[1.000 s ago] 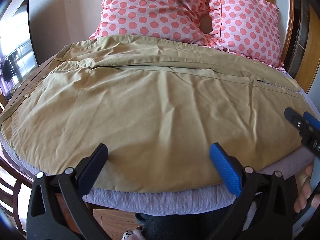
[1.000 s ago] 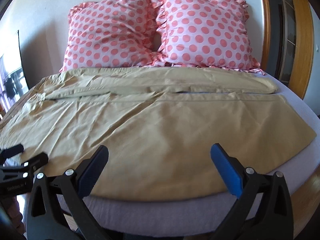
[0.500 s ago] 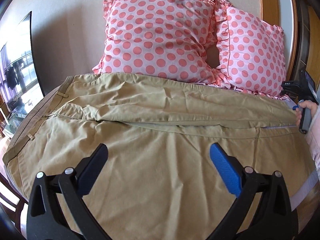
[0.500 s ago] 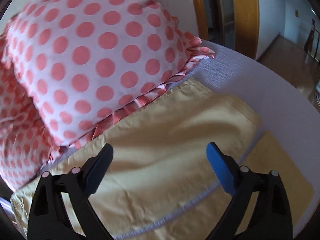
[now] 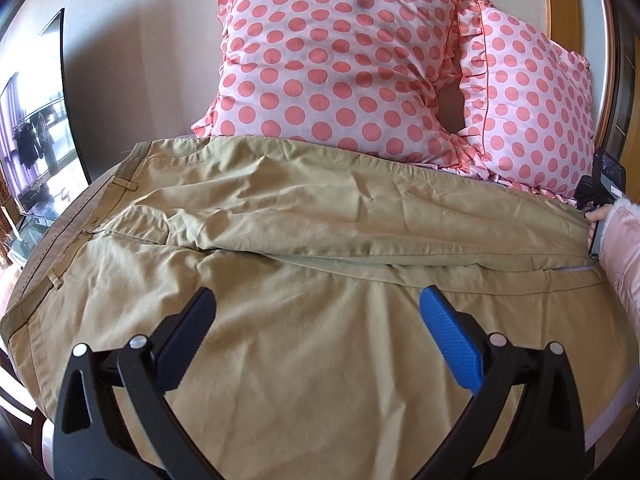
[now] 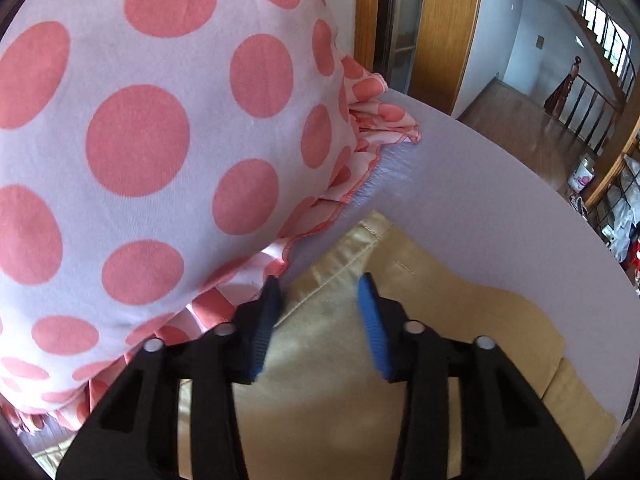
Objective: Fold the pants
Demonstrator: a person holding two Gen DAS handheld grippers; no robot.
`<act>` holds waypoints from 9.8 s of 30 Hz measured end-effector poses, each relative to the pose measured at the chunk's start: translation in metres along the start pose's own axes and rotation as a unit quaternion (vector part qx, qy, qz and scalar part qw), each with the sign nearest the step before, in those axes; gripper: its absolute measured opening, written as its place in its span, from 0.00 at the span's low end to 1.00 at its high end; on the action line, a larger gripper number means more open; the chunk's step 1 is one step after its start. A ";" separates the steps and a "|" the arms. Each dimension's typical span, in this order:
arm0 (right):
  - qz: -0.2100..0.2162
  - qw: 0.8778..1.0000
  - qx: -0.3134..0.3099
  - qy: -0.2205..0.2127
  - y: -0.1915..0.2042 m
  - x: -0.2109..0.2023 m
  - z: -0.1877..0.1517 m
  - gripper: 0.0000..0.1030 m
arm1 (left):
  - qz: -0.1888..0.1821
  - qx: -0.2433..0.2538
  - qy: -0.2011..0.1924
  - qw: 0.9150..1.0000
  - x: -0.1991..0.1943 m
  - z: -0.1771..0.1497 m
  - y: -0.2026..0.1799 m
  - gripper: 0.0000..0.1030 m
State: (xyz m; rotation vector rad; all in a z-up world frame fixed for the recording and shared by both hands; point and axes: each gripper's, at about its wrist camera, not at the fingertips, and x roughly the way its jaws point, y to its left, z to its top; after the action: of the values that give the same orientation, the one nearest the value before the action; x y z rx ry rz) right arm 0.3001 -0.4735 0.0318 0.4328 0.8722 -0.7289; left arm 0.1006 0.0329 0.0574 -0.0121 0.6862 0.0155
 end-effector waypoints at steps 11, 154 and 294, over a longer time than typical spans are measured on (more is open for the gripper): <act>0.316 0.937 0.149 -0.023 -0.172 -0.126 -0.119 0.04 | -0.054 -0.040 -0.053 0.996 -0.019 0.020 0.035 0.98; 0.608 0.712 -0.343 0.071 0.075 -0.293 -0.383 0.79 | -0.069 -0.537 -0.045 0.840 -0.062 -0.116 0.305 0.54; 0.254 0.916 -0.302 -0.071 -0.012 -0.219 -0.326 0.99 | -0.025 0.041 0.057 0.997 -0.039 -0.072 -0.035 0.98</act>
State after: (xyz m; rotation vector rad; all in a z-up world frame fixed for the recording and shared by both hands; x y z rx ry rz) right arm 0.0234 -0.1947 0.0196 0.0360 0.7555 0.0080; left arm 0.0255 -0.0042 0.0266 0.0484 0.8002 -0.0612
